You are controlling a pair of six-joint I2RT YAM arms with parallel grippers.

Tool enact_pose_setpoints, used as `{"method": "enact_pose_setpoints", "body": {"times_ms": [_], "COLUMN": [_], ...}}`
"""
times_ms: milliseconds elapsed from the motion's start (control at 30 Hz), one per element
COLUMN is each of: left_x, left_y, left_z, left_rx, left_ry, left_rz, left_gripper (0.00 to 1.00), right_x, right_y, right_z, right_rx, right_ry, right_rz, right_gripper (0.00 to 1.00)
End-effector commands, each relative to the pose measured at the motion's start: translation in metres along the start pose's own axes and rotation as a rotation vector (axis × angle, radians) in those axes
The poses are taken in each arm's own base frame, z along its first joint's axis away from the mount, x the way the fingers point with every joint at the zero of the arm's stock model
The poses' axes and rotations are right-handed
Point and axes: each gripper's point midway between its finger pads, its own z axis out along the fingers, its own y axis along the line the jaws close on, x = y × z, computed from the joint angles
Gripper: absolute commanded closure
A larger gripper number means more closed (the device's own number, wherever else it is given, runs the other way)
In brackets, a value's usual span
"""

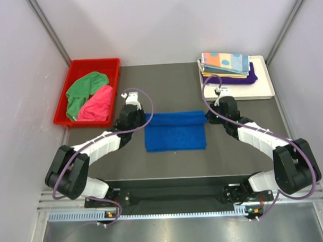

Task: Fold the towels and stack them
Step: Fold the towel

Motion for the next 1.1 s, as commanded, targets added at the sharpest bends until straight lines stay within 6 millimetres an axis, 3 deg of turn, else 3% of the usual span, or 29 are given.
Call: {"method": "enact_pose_setpoints", "body": {"times_ms": [0, 200, 400, 1067], "left_x": [-0.002, 0.020, 0.040, 0.074], "left_y": [-0.002, 0.000, -0.003, 0.002], "left_z": [-0.013, -0.028, -0.039, -0.062], "left_rx": [0.010, 0.006, 0.008, 0.013], "left_ry": [-0.036, -0.015, 0.007, 0.033], "left_rz": [-0.033, -0.030, -0.023, -0.064], "left_gripper": [1.00, 1.00, 1.00, 1.00], "right_x": [-0.013, 0.011, 0.019, 0.062], "right_y": [0.018, 0.023, 0.017, 0.017], "right_z": [-0.014, -0.026, -0.034, -0.047], "right_rx": [-0.049, -0.064, -0.046, -0.073], "right_ry": [-0.078, -0.056, -0.062, -0.024], "right_rz": [-0.001, -0.005, -0.002, 0.033], "right_gripper": [1.00, 1.00, 1.00, 1.00]}}
